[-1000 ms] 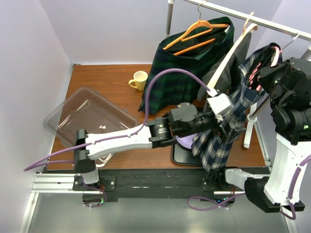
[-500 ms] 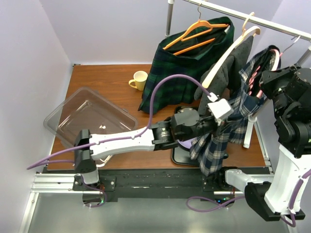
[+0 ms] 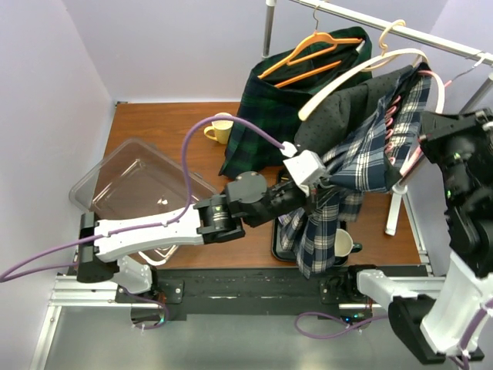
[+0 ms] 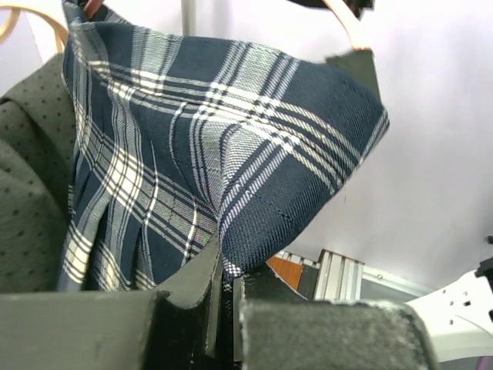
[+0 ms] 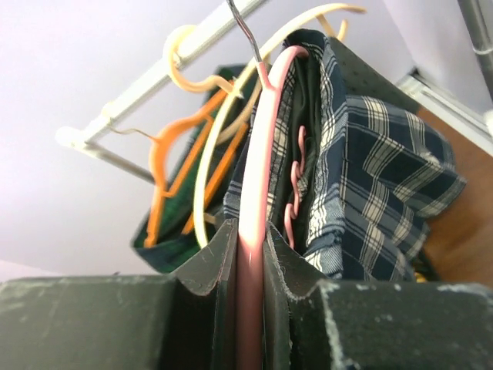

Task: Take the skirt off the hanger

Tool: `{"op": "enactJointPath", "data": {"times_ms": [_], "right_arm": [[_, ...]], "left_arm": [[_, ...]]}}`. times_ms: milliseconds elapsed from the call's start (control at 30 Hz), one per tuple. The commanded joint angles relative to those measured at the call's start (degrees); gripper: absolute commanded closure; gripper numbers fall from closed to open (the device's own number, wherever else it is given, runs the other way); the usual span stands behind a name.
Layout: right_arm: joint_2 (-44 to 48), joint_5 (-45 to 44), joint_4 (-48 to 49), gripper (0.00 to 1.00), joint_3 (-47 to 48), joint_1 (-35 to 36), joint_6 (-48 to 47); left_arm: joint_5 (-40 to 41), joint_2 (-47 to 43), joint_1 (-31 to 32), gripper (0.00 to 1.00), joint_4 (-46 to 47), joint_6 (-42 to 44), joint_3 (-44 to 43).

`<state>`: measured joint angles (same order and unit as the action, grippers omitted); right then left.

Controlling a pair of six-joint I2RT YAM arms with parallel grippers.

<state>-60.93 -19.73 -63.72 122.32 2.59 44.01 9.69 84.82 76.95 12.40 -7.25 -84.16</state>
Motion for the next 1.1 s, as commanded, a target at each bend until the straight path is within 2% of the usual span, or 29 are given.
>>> {"op": "enactJointPath", "data": {"times_ms": [0, 167, 533, 700, 867, 1000, 1067], "right_arm": [[5.1, -8.5, 20.8, 1.0, 0.0, -0.8, -0.9], [6.2, -9.5, 20.3, 1.0, 3.4, -0.7, -0.2], [7.9, -0.1, 22.0, 1.0, 3.7, -0.3, 4.5], [8.2, 10.4, 23.4, 1.0, 3.2, -0.2, 4.1], [11.2, 22.4, 26.7, 1.0, -2.3, -0.2, 0.4], [11.5, 35.2, 28.1, 1.0, -4.7, -0.2, -0.3], [11.0, 37.5, 28.0, 1.0, -4.8, -0.2, -0.5]], "left_arm": [[1.6, -8.0, 0.1, 1.0, 3.2, 0.7, -0.4], [3.4, -12.6, 0.1, 1.0, 1.8, 0.4, -0.4], [14.3, -25.5, 0.1, 1.0, -1.5, 5.5, 4.8], [17.2, -30.9, 0.1, 1.0, -2.6, 7.0, 4.8], [21.9, -35.4, 0.1, 1.0, -3.2, 13.3, 3.3], [25.7, -35.9, 0.1, 1.0, -5.5, 18.0, -1.7], [28.5, -35.5, 0.1, 1.0, -5.5, 21.7, -2.9]]}}
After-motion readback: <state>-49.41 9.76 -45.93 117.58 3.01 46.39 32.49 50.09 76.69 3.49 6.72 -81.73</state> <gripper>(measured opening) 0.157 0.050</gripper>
